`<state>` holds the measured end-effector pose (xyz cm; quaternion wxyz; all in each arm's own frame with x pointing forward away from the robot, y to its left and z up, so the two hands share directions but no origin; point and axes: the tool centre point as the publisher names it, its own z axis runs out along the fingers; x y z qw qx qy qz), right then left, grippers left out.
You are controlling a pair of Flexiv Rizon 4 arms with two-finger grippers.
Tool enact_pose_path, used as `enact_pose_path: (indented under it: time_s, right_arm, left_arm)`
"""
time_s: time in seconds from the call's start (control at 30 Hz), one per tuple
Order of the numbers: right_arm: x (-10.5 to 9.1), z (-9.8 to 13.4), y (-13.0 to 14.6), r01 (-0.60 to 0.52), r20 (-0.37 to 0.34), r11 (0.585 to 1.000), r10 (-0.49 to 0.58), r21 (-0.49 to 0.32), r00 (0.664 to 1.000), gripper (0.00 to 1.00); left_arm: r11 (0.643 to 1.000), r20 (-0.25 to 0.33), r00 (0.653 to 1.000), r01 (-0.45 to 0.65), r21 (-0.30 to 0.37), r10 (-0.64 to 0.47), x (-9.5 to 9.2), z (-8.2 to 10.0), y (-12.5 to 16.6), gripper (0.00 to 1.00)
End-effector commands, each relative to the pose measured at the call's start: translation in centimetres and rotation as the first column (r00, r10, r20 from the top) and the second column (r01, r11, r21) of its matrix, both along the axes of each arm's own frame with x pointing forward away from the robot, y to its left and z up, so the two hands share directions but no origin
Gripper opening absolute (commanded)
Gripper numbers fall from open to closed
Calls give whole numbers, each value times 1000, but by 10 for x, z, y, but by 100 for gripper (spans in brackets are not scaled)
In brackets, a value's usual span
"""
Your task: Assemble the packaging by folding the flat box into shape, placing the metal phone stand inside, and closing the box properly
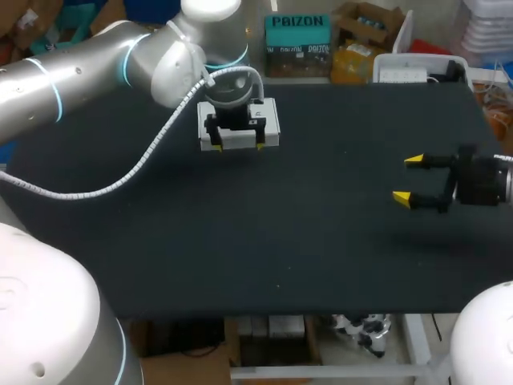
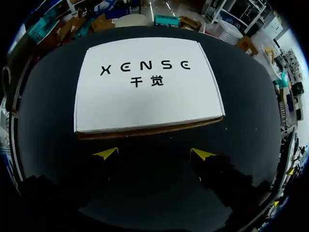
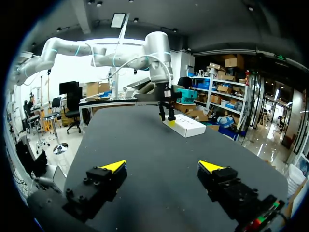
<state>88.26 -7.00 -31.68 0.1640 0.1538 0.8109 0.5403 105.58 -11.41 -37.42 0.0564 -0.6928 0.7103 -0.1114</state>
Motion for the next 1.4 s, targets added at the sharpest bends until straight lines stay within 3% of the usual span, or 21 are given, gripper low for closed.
enact_pose_path:
  time_s: [0.03, 0.13, 0.37, 0.7, 0.97, 1.13, 1.23, 1.4]
  right_arm:
    - [0, 0, -1, -3, 1, 1000, 3, 4, 1000, 100]
    - [0, 0, -1, -3, 1, 1000, 3, 4, 1000, 100]
    - [0, 0, -1, -3, 1, 1000, 3, 4, 1000, 100]
    - [0, 0, -1, -3, 1, 1000, 3, 4, 1000, 100]
    - [0, 0, -1, -3, 1, 1000, 3, 4, 1000, 100]
    - [0, 0, -1, -3, 1, 1000, 3, 4, 1000, 100]
    - [0, 0, -1, -3, 1, 1000, 3, 4, 1000, 100]
    - [0, 0, -1, -3, 1, 1000, 3, 4, 1000, 100]
  left_arm:
    - [997, 151, 987, 59, -43, -52, -50, 27, 20, 100]
    - [990, 205, 973, 125, -58, -111, -66, 37, 26, 100]
    - [970, 261, 950, 209, -124, -172, -93, 49, 42, 100]
    - [898, 356, 875, 406, -171, -328, -107, 56, 59, 100]
    - [768, 441, 746, 616, -175, -499, -110, 62, 66, 100]
    - [737, 447, 719, 653, -173, -532, -111, 64, 68, 100]
    - [702, 478, 681, 691, -171, -554, -118, 67, 73, 100]
    - [658, 540, 597, 746, -102, -593, -132, 64, 82, 100]
